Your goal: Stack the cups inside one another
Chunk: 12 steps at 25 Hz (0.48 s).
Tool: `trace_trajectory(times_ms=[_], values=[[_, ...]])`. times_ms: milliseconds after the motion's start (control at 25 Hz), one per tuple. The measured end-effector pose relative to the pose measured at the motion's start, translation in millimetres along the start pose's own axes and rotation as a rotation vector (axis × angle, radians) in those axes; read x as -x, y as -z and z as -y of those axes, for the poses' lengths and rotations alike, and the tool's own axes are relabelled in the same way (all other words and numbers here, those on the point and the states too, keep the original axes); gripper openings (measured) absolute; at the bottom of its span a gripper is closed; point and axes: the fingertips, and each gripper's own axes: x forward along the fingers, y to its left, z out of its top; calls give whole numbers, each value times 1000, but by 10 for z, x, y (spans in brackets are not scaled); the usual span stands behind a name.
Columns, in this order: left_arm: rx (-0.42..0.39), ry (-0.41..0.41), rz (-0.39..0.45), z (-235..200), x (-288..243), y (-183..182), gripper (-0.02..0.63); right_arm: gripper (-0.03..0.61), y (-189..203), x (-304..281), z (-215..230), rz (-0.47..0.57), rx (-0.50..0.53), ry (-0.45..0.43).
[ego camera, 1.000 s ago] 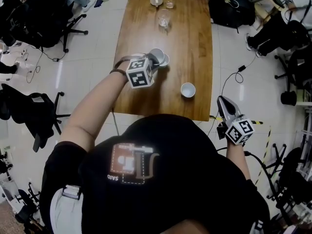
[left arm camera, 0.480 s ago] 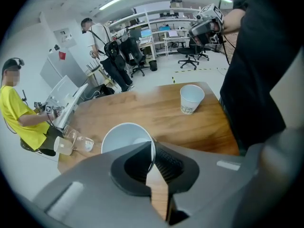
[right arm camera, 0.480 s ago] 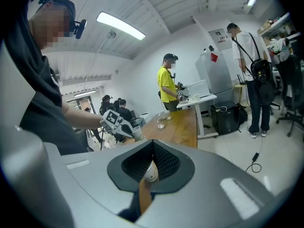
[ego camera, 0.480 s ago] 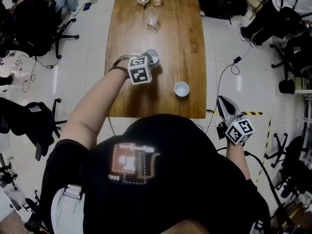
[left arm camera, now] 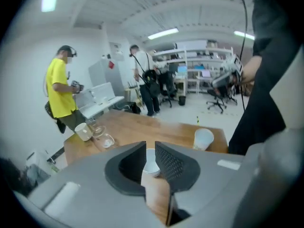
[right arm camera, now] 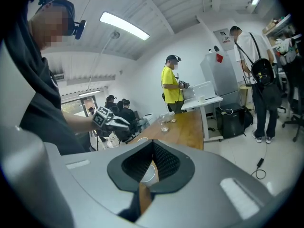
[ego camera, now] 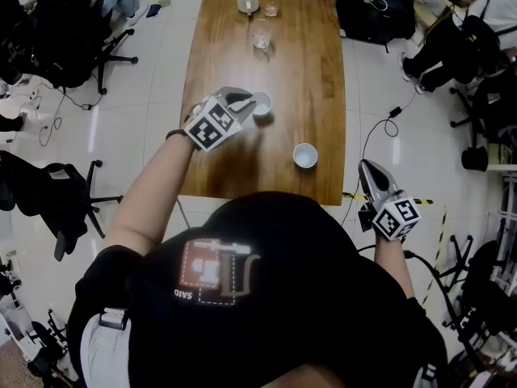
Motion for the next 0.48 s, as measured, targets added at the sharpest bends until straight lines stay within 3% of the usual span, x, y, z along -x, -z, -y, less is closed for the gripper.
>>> trace_trajectory(times_ms=[120,200,320,480], values=[[240,-79,221,-158,621,-41,32,14,-112,-193,-76,14,24,-48],[407,-129,327,-192,947,117,32,14,-180,-320,-164,16,43,-85],[588,-195,378,-108,1237,508,32,14,-274,-495,-325,11,78,-139],[726,-304,422,12,1482,944,23,14,-349,-670,-485,7,114,-193]])
